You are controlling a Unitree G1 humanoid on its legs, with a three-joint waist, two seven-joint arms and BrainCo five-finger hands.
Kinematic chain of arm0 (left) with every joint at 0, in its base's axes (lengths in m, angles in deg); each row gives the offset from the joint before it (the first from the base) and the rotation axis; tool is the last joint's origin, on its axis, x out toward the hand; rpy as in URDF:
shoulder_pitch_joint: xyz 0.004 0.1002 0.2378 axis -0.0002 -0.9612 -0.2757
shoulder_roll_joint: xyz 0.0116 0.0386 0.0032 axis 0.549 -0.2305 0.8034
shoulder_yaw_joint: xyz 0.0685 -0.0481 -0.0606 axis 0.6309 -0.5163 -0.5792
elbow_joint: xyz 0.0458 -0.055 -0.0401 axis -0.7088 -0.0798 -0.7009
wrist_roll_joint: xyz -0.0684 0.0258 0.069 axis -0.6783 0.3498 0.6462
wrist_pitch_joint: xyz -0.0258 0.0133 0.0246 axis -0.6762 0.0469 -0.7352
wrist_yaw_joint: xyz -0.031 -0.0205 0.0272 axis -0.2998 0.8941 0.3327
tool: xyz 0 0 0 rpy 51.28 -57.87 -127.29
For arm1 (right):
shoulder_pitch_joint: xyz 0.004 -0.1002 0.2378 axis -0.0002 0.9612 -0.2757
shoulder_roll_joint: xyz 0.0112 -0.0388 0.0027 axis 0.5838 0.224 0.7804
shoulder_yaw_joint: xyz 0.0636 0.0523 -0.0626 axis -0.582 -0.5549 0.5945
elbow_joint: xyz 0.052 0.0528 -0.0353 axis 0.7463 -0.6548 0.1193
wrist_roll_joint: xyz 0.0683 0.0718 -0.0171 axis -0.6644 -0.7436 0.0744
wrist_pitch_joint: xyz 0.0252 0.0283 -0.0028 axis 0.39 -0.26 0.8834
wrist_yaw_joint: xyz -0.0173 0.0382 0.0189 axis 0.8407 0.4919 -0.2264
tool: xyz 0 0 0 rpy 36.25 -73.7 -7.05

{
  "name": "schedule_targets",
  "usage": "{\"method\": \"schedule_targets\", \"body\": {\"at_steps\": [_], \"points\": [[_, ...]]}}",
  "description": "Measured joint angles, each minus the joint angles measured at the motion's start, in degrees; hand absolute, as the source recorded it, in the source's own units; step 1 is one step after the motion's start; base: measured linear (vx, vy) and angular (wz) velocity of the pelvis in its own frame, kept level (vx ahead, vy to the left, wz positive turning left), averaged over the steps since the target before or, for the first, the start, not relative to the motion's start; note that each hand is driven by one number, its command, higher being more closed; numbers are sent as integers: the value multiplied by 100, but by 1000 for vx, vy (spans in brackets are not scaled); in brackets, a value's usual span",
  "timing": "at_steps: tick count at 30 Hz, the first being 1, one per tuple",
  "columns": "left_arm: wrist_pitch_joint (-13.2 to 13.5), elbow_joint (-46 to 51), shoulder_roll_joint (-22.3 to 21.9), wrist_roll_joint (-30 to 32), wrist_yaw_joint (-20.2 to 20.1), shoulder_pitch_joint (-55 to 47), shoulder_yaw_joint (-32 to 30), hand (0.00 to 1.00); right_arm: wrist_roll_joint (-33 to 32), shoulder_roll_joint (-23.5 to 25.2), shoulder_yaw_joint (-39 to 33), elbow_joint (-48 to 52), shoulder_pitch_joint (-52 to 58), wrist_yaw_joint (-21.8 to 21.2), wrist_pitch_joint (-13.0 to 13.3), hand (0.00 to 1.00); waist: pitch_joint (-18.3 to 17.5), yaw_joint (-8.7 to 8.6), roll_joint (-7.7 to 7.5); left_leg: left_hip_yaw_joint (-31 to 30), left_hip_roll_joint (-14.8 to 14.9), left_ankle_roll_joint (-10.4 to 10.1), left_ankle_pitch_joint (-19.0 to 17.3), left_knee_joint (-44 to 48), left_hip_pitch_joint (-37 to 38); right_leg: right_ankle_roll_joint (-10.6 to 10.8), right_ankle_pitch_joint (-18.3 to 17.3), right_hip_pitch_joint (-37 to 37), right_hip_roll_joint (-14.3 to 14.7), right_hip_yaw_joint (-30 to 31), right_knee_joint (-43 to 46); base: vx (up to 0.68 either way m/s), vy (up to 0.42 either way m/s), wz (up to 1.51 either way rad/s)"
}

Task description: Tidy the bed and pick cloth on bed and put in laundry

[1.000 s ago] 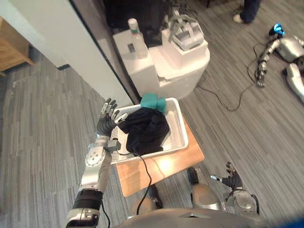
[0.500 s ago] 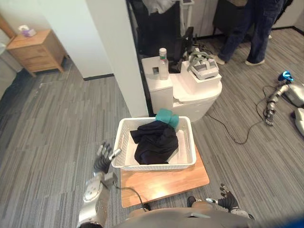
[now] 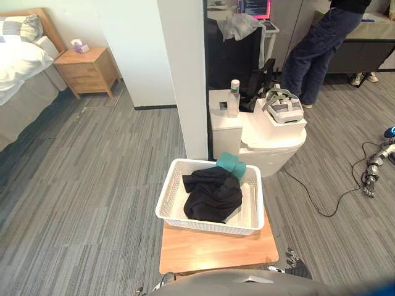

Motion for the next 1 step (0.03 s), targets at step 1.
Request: {"method": "schedule_targets", "body": {"at_steps": [1], "points": [[-51, -38, -11, 89, 36, 32, -21, 0, 0, -8, -1, -43, -33, 0, -19, 0, -5, -3, 4, 1, 4, 3, 2, 0, 3, -2, -4, 1, 1, -1, 2, 34, 1, 0]]}}
